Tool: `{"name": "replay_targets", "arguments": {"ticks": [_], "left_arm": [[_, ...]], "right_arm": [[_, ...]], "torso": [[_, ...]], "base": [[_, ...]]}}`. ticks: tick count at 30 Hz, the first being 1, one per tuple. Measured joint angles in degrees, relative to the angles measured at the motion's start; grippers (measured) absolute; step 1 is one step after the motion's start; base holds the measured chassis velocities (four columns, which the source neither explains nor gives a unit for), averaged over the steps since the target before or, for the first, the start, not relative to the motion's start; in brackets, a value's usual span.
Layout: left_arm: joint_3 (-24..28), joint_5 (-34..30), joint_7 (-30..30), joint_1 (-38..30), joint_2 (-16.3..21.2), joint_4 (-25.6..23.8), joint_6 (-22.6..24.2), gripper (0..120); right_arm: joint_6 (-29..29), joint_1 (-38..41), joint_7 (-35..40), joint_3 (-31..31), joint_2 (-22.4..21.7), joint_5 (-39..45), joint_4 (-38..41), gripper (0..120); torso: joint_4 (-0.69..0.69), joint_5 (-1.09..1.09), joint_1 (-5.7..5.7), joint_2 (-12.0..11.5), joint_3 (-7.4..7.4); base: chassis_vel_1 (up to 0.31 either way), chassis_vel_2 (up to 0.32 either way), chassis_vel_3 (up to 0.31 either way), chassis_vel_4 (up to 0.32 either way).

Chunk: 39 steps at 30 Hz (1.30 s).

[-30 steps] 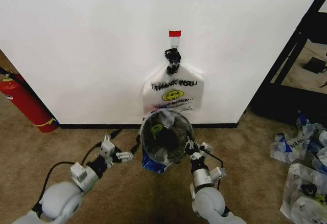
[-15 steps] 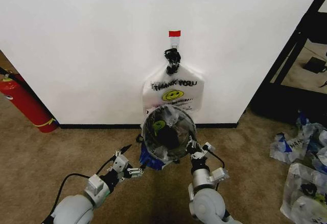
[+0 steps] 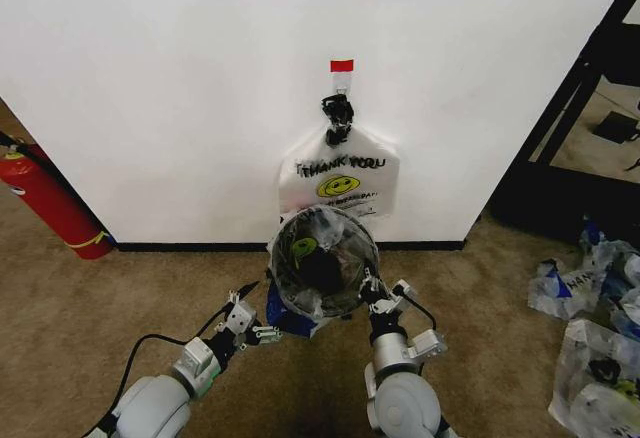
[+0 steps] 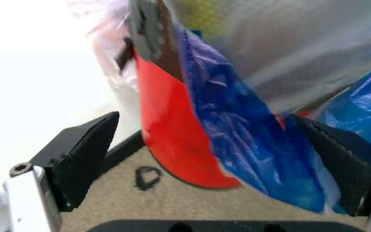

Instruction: Pick up the garbage bag from the wall and place it over the trash bin.

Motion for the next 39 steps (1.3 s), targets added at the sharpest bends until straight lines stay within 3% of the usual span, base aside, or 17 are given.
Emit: {"name": "replay_targets", "arguments": {"ticks": [15, 19, 20, 21, 22, 24, 26, 36, 39], "left_arm": [[0.01, 2.87, 1.68, -1.51, 0.76, 4.09, -5.88, 100], [-2.3, 2.72, 10.72, -0.28, 0.96, 2.42, -10.86, 100], [-2.3, 2.72, 10.72, -0.28, 0.96, 2.42, -10.86, 100], [-4.24, 3.71, 17.68, -0.03, 0.81, 2.24, -13.22, 100], [-4.71, 4.04, 19.28, -0.05, 0.74, 2.27, -13.88, 100], [-8.21, 6.85, 31.36, -0.86, 0.18, 2.86, -17.88, 100], [-10.32, 8.36, 36.62, -1.4, 0.02, 3.31, -19.87, 100], [-15.25, 5.57, 32.66, -0.71, -0.78, 4.78, -23.07, 100], [-17.74, 8.06, 33.41, -0.27, -0.88, 5.69, -24.52, 100]], "right_arm": [[-2.44, -0.66, 2.73, -0.04, 1.33, 1.85, 3.03, 0], [-2.38, 0.51, 2.77, 0.19, 2.32, 1.23, 0.87, 0], [-2.38, 0.51, 2.77, 0.19, 2.32, 1.23, 0.87, 0], [-2.31, 1.15, 2.77, 0.38, 2.85, 0.92, -0.31, 0], [-2.29, 1.36, 2.76, 0.42, 3.03, 0.81, -0.71, 0], [-2.26, 2.47, 2.67, 0.33, 4.17, 0.31, -3.22, 0], [-2.31, 3.19, 2.66, 0.2, 5.08, -0.23, -4.96, 0], [-6.99, 3.63, 8.52, 0.13, 6.36, -1.56, -6.38, 0], [-11.9, 3.42, 13.79, 0.13, 5.97, -1.84, -5.92, 0]], "torso": [[0.0, 0.0, 0.0, 0.0, 0.0], [0.0, 0.0, 0.0, 0.0, 0.0], [0.0, 0.0, 0.0, 0.0, 0.0], [0.01, 0.02, 0.0, 0.0, 0.0], [0.01, 0.01, 0.0, 0.0, 0.0], [0.0, 0.01, 0.0, 0.0, 0.0], [0.0, 0.0, 0.0, 0.0, 0.0], [0.0, 0.0, 0.0, 0.0, 0.0], [0.0, 0.01, 0.0, 0.0, 0.0]], "base": [[0.0, 0.0, 0.0, 0.0], [0.0, 0.0, 0.0, 0.0], [0.0, 0.0, 0.0, 0.0], [0.0, 0.0, 0.0, 0.0], [0.0, 0.0, 0.0, 0.0], [0.0, 0.0, 0.0, 0.0], [0.0, 0.0, 0.0, 0.0], [0.0, 0.0, 0.0, 0.0], [0.0, 0.0, 0.0, 0.0]]}}
